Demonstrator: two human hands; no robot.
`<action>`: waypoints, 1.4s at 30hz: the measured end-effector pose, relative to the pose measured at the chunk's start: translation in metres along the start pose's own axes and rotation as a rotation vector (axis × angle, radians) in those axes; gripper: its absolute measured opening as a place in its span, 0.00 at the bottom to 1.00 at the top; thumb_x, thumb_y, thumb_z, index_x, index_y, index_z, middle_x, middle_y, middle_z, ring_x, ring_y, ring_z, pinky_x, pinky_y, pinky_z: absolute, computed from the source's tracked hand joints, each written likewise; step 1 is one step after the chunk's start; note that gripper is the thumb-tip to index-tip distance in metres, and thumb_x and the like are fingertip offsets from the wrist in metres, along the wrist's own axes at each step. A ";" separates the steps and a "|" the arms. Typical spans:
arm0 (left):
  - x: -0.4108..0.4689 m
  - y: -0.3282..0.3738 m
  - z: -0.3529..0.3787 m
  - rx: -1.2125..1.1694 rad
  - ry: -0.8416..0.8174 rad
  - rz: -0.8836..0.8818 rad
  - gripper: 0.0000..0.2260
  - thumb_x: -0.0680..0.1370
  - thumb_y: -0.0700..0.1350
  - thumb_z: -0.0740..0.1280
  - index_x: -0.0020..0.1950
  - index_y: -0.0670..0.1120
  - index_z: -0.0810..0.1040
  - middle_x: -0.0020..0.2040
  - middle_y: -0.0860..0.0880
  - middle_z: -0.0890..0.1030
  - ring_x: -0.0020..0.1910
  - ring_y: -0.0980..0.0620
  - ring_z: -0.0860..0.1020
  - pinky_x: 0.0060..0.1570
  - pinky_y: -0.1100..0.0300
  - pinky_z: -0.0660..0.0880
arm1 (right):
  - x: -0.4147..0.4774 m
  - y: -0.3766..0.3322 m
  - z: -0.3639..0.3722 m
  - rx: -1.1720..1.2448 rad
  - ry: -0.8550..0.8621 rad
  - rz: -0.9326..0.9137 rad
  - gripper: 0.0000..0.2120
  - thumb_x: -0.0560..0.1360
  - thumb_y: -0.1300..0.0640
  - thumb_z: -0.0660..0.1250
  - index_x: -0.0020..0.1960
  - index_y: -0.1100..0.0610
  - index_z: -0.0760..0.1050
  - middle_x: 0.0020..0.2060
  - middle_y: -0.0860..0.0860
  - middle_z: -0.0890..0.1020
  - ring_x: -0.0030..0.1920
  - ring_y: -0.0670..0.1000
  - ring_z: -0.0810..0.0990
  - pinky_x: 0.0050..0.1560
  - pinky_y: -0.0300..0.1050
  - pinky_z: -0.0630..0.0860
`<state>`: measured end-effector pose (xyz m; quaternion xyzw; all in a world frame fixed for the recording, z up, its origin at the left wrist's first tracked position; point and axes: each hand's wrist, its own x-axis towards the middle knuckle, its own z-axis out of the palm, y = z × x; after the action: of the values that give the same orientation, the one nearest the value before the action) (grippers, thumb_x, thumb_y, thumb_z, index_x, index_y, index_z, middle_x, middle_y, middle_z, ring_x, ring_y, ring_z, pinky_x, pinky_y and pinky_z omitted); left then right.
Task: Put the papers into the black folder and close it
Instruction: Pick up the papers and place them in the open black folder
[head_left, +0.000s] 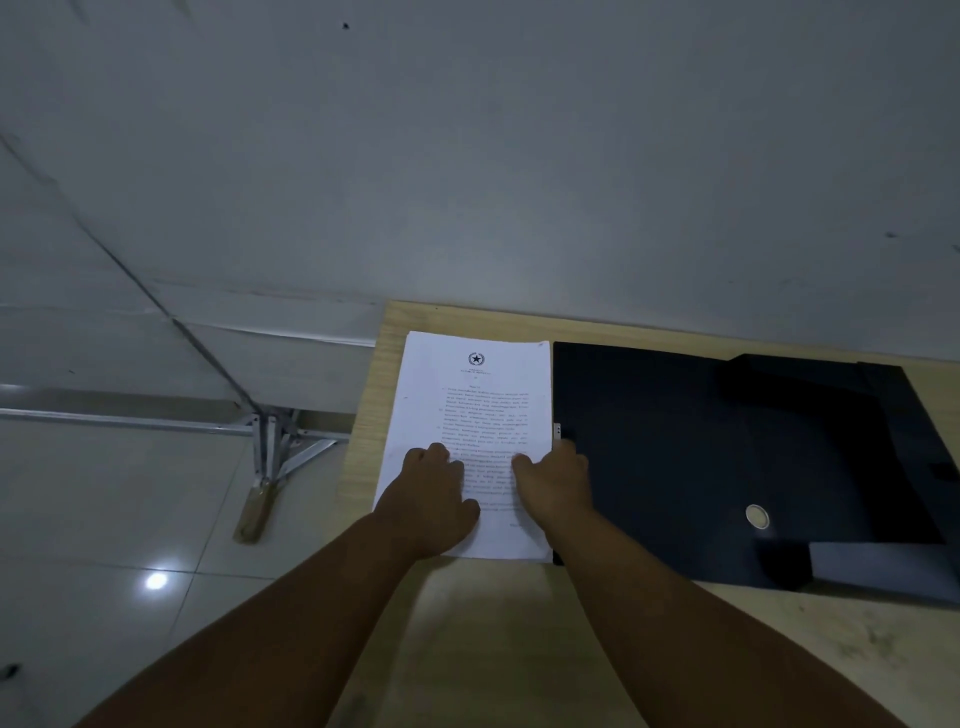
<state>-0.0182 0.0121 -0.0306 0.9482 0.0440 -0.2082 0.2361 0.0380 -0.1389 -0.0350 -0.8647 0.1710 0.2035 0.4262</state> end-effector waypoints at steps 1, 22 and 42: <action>0.001 -0.001 -0.002 -0.002 -0.001 0.001 0.17 0.78 0.52 0.62 0.60 0.42 0.77 0.63 0.44 0.73 0.66 0.44 0.68 0.64 0.51 0.70 | 0.001 -0.001 0.000 0.040 -0.007 -0.002 0.21 0.77 0.54 0.67 0.66 0.62 0.71 0.61 0.59 0.78 0.59 0.59 0.79 0.58 0.56 0.80; 0.000 -0.011 0.003 -0.147 0.341 -0.057 0.17 0.80 0.45 0.62 0.65 0.39 0.77 0.65 0.40 0.75 0.65 0.42 0.73 0.62 0.50 0.73 | 0.008 0.015 -0.019 0.384 -0.075 0.074 0.16 0.79 0.69 0.56 0.48 0.60 0.82 0.45 0.56 0.86 0.42 0.53 0.83 0.45 0.50 0.84; 0.046 0.117 -0.003 -0.897 0.412 -0.279 0.13 0.77 0.35 0.59 0.55 0.46 0.79 0.47 0.52 0.81 0.42 0.58 0.77 0.36 0.62 0.70 | 0.036 0.056 -0.174 0.325 -0.036 -0.074 0.12 0.80 0.63 0.60 0.56 0.58 0.81 0.51 0.54 0.86 0.51 0.54 0.85 0.52 0.51 0.83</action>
<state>0.0455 -0.0911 0.0029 0.7599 0.3007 -0.0069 0.5763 0.0785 -0.3155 0.0061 -0.7863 0.1620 0.1727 0.5706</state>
